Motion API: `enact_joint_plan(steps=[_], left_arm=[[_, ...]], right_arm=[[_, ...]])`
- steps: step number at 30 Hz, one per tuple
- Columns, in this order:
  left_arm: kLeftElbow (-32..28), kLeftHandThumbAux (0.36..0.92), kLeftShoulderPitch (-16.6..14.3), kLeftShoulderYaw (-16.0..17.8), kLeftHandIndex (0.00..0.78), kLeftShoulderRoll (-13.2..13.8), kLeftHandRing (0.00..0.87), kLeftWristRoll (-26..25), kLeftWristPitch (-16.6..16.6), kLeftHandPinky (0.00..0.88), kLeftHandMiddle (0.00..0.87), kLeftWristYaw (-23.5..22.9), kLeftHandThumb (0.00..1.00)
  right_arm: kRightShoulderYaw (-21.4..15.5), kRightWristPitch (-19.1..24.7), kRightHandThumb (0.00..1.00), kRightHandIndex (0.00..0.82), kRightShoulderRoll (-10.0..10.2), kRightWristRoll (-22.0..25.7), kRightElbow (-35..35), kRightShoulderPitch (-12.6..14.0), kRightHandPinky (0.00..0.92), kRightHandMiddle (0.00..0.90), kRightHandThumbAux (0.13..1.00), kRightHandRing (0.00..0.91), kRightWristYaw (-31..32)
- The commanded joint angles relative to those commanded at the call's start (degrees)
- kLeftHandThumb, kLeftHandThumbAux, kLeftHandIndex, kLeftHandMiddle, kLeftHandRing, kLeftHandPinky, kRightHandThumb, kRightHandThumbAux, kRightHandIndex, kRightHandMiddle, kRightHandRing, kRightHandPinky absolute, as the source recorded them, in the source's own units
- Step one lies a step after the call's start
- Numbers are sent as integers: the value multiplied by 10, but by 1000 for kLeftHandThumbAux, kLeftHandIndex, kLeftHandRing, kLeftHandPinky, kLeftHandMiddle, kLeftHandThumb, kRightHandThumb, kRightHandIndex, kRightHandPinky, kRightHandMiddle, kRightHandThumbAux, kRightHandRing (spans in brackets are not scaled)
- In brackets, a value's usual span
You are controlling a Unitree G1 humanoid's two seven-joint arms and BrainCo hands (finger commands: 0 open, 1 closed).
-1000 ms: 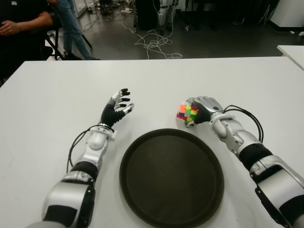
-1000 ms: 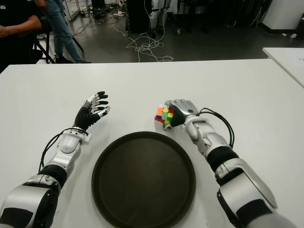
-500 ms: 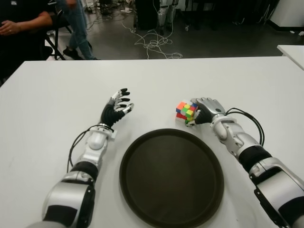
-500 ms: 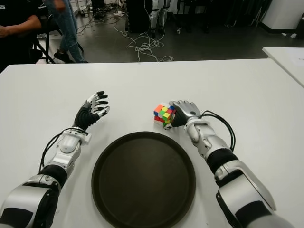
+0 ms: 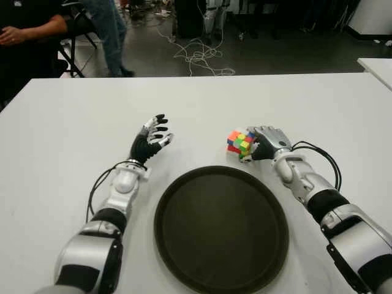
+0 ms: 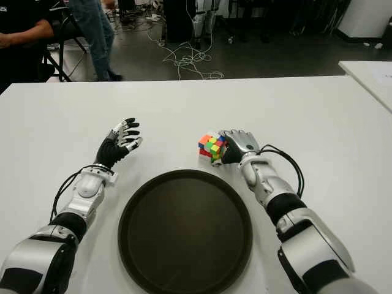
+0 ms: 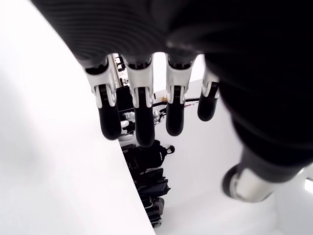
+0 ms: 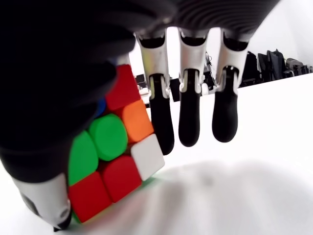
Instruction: Pick up the Rubik's Cube and put it in the plate
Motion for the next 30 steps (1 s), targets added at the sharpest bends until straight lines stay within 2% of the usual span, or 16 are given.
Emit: enact_joint_plan(steps=[9, 18, 30], left_arm=[[1, 701, 0, 3, 147, -1, 213, -5, -2, 233, 196, -5, 102], [2, 715, -2, 2, 150, -1, 207, -4, 0, 231, 186, -4, 96], [1, 706, -4, 2, 150, -1, 190, -6, 5, 188, 179, -12, 73]], right_arm=[[-10, 2, 684, 424, 0, 6, -12, 4, 545, 591, 737, 587, -16], [-32, -12, 683, 422, -9, 2, -64, 28, 525, 564, 738, 565, -81], [-38, -19, 680, 421, -21, -8, -101, 42, 508, 541, 740, 543, -132]])
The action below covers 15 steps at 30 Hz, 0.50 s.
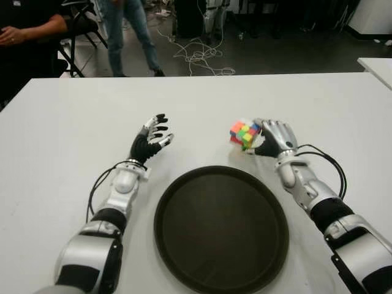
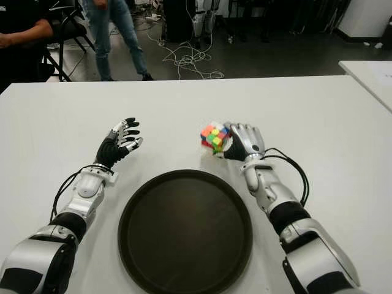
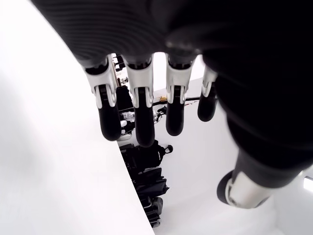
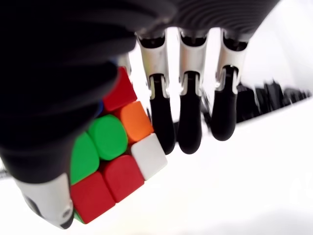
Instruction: Pick up the Rubik's Cube and put it in the plate
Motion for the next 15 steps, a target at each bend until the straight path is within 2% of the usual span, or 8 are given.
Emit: enact_joint_plan(steps=[9, 15], left_arm=[[-1, 727, 0, 0, 155, 1, 204, 0, 2, 221, 190, -2, 88], [-1, 730, 0, -1, 153, 1, 211, 1, 5, 224, 196, 1, 101]], right_arm=[[-6, 5, 677, 420, -6, -3, -18, 6, 499, 544, 741, 543, -14], [-16, 10, 678, 420, -16, -1, -61, 22, 496, 536, 741, 534, -13]])
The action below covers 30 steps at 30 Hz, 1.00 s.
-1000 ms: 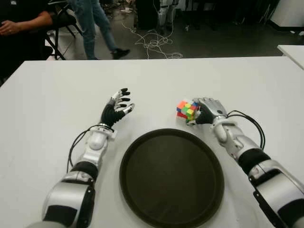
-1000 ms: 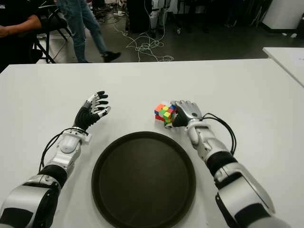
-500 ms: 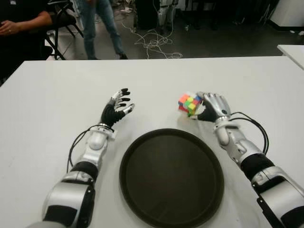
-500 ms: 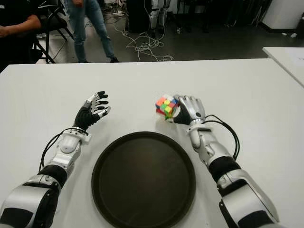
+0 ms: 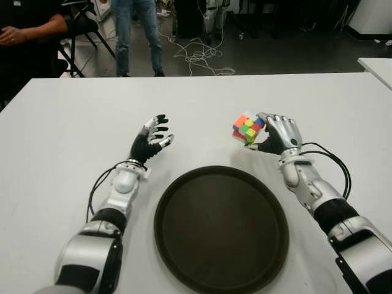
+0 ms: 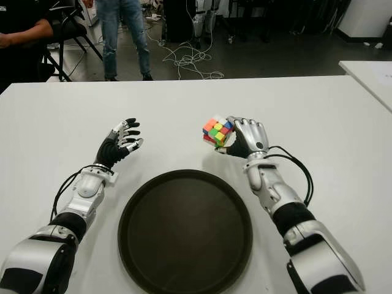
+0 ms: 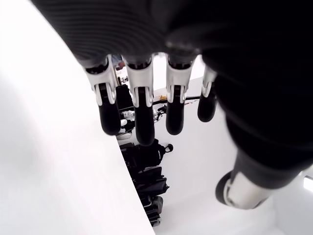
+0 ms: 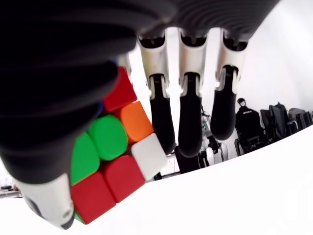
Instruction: Pick up the Rubik's Cube and put it in the plate
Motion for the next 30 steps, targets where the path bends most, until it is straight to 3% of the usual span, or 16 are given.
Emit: enact_joint_plan(steps=[11, 16, 20, 30], left_arm=[[2, 694, 1, 0, 150, 0, 216, 0, -2, 239, 198, -2, 109], [2, 721, 1, 1, 159, 0, 213, -2, -3, 231, 200, -4, 105], [3, 717, 0, 2, 158, 0, 210, -2, -2, 227, 197, -4, 99], [6, 710, 0, 2, 148, 2, 210, 0, 1, 234, 189, 0, 88]], right_arm=[[-22, -41, 681, 418, -18, 5, -51, 25, 477, 507, 741, 499, -43], [-56, -52, 681, 418, -43, 21, -179, 79, 479, 498, 741, 492, -14], [-74, -71, 680, 418, -45, 27, -211, 98, 482, 495, 742, 491, -7], [-101, -180, 681, 416, -49, 97, -278, 129, 521, 493, 742, 517, 55]])
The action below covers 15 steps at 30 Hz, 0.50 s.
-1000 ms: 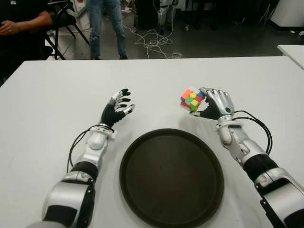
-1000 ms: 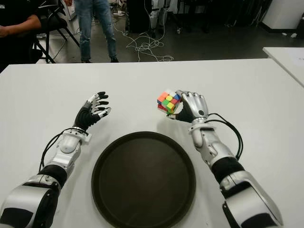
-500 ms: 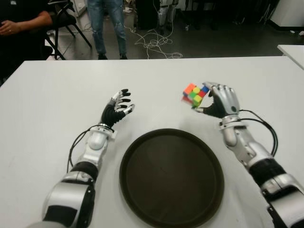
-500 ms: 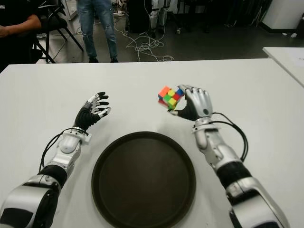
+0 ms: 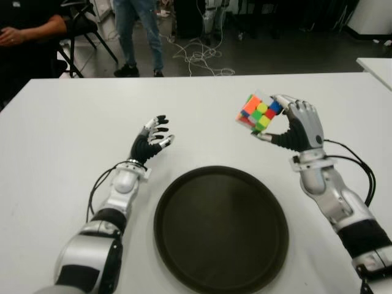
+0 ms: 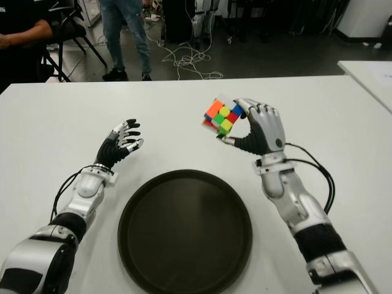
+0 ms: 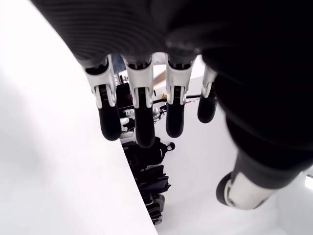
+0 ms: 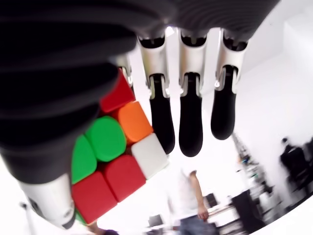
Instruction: Pick up the Rubik's Cube and put it in the plate
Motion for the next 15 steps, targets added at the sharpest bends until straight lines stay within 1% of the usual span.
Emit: enact_joint_plan(steps=[1, 3, 7, 9, 11, 15], left_arm=[[0, 707, 0, 0, 146, 0, 209, 0, 1, 233, 189, 1, 90], [0, 701, 0, 0, 143, 1, 208, 1, 1, 232, 188, 1, 92], [0, 682, 0, 0, 142, 0, 206, 0, 1, 232, 186, 0, 87], [0, 677, 0, 1, 142, 0, 204, -1, 1, 230, 185, 0, 83], [0, 684, -1, 1, 145, 0, 202, -1, 2, 224, 183, 0, 84], [1, 694, -1, 1, 144, 0, 202, -1, 3, 223, 181, -1, 90]], right_arm=[[1, -11, 682, 416, -2, 6, -2, 1, 533, 498, 742, 528, 13], [-1, -22, 681, 417, -2, 11, -4, 2, 554, 509, 742, 546, 28], [1, -47, 682, 419, -10, 24, -15, 12, 592, 534, 740, 577, 75], [9, -65, 683, 420, -18, 33, -34, 23, 605, 546, 739, 587, 111], [17, -79, 687, 422, -22, 42, -47, 28, 623, 571, 736, 606, 142], [25, -99, 690, 424, -22, 55, -53, 31, 635, 598, 733, 623, 188]])
